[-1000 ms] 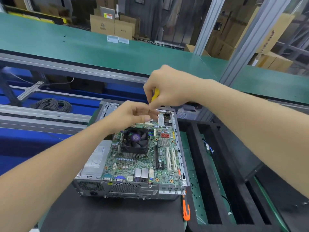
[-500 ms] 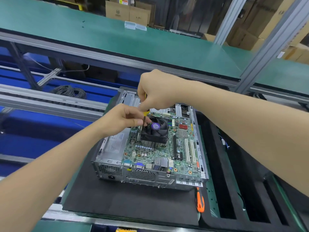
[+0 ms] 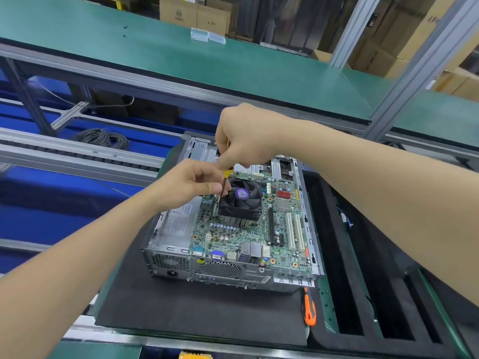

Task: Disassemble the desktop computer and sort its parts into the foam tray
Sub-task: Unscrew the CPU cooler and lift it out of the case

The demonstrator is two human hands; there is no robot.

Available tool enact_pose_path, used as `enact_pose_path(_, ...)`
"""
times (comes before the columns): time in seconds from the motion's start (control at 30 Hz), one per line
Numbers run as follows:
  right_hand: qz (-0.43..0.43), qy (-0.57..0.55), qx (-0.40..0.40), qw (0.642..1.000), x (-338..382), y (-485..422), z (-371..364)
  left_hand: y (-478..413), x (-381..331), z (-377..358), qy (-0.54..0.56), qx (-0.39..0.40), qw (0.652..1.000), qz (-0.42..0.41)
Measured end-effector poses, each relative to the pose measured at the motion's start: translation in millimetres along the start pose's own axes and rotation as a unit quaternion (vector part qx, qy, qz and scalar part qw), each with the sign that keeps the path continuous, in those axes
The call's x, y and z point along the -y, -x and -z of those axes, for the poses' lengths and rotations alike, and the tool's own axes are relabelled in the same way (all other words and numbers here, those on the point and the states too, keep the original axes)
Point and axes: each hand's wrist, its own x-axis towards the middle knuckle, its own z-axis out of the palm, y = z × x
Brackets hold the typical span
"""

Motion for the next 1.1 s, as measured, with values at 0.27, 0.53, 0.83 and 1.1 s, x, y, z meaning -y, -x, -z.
enact_pose_path(0.27, -0.007, -0.005, 0.002, 1.0, 2.6, -0.4, -2.5, 4.4, 5.3, 2.0, 0.003, 0.008, 1.0, -0.005)
enact_pose_path(0.53, -0.008, 0.011, 0.005, 1.0, 5.4, -3.6, -2.3, 2.2, 5.7, 3.2, 0.012, 0.007, 1.0, 0.0)
enact_pose_path(0.83, -0.014, 0.023, 0.011, 1.0, 8.0, -5.4, -2.1, 0.0, 10.3, 4.3, 0.008, 0.011, 1.0, 0.0)
enact_pose_path(1.1, -0.027, 0.038, 0.06, 0.997, 19.5, -4.8, -6.8, -3.9, 0.4, 11.6, 0.037, 0.074, 0.996, -0.02)
